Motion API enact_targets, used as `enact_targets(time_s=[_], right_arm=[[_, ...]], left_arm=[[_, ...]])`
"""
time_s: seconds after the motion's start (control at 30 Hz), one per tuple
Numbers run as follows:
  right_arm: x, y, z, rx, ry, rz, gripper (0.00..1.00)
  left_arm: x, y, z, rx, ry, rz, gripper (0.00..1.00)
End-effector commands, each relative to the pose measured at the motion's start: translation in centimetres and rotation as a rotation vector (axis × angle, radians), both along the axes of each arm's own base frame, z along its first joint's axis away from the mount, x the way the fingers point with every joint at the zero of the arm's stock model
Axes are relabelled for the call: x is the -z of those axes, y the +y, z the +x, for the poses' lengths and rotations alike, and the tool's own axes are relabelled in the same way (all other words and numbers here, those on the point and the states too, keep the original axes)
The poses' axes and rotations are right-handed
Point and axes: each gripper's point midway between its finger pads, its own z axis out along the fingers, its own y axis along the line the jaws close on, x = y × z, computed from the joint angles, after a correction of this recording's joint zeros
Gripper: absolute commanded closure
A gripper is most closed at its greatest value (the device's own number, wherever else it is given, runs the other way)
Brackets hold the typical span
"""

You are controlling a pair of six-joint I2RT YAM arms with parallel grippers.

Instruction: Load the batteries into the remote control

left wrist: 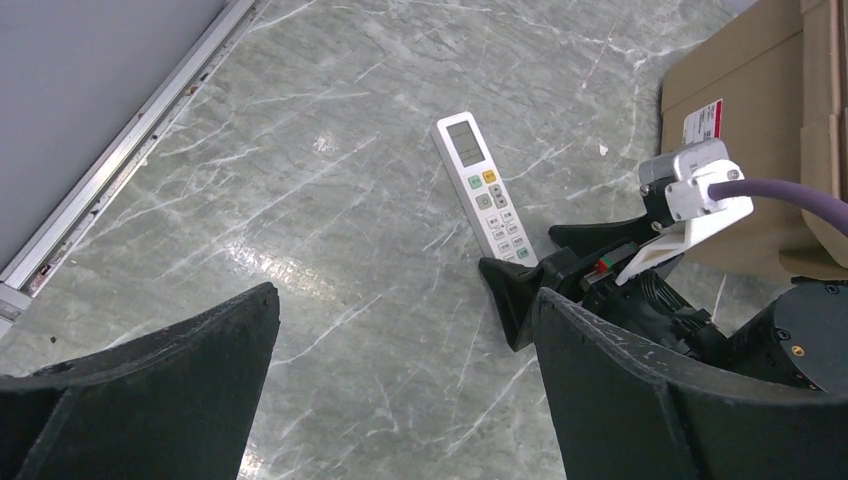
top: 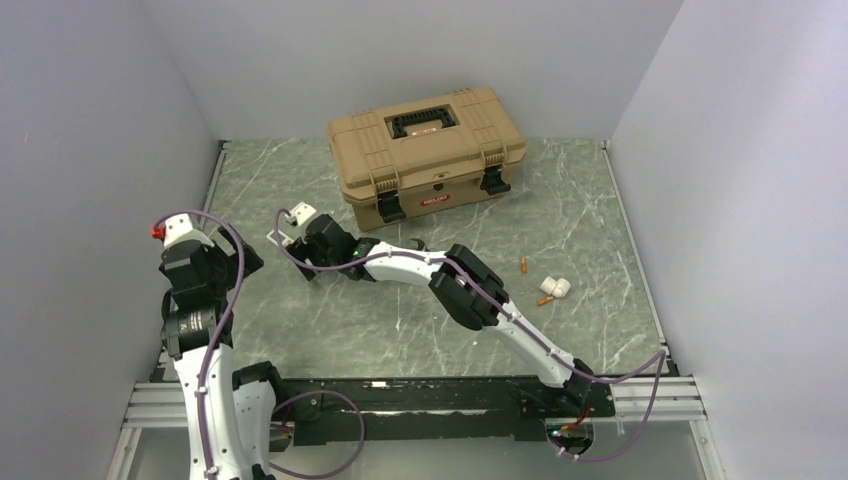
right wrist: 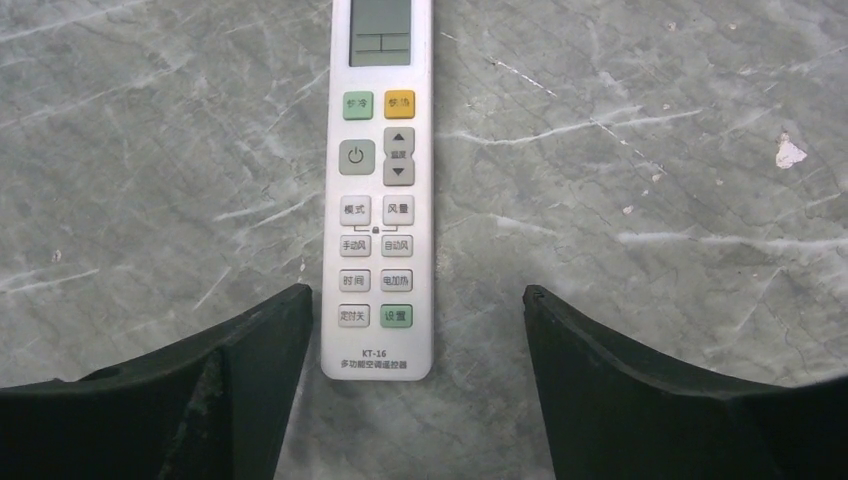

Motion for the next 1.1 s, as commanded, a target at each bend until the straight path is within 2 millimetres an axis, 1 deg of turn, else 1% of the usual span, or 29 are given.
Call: enact_targets(time_s=[0.0,0.07,0.2,0.3,0.33,0.43,0.47,0.5,0.53,0.6,0.73,0.83,0.9,0.93,0.97,1.07], right_arm=[[0.4,0.2,0.0,0.009,-0.01,-0.025,0.26],[0.4,0.2,-0.2,0.01,-0.014,-0.028,0.34],[0.7,-0.1,-0.4,0.014,-0.027,-0.032,0.4],[0.5,-0.1,-0.8,0.0,-0.043,-0.01,0.5],[0.2,-0.1,-1.0,-0.004,-0.048,0.0,0.54],[-0.5,-0.4,-1.6,-0.02,-0.049,0.03,0.7],[-1.1,-0.5,-1.9,-0.022,-0.047,0.044,0.79],[-1.8,-0.8,-2.1,-0.017,-0.044,0.06,0.85],[-2.4,-1.2,-2.3,-0.009,-0.041,0.074,0.87],[-3.9,-2.1,-3.0,0.001,-0.045,0.1,0.88],[-6.7,-4.5,-5.5,0.026,-0.071,0.143,0.92],[-7.8,-6.4,-8.2,0.039,-0.061,0.147,0.97],[-7.9,-7.7,-10.4,0.044,-0.037,0.143,1.0],[-8.0,-8.1,-11.8,0.042,-0.023,0.146,1.0],[-7.2,-9.3,-12.8,0.062,0.002,0.135,1.0],[-6.8,-12.1,-15.5,0.107,0.058,0.141,1.0]], left_arm=[[-0.1,0.0,0.2,-0.006,-0.014,-0.015,0.01],[0.0,0.1,0.2,-0.008,-0.011,-0.017,0.01],[0.0,0.1,0.2,-0.009,-0.01,-0.018,0.01],[0.0,0.1,0.2,-0.009,-0.01,-0.018,0.01],[0.0,0.1,0.2,-0.009,-0.011,-0.017,0.01],[0.0,0.1,0.2,-0.009,-0.01,-0.017,0.01],[0.0,0.1,0.2,-0.009,-0.009,-0.018,0.01],[0.0,0.1,0.2,-0.01,-0.009,-0.018,0.01],[0.0,0.1,0.2,-0.01,-0.009,-0.018,0.01],[0.0,0.2,0.3,-0.01,-0.009,-0.019,0.01],[-0.1,-0.1,0.5,0.008,-0.016,-0.025,0.01],[-0.2,-0.5,0.7,0.032,-0.024,-0.029,0.01],[-0.3,-1.1,0.9,0.067,-0.039,-0.036,0.01],[-0.5,-1.5,1.0,0.09,-0.052,-0.038,0.01],[-0.6,-1.8,1.1,0.112,-0.062,-0.042,0.01],[-1.1,-3.1,1.4,0.181,-0.095,-0.063,0.01]])
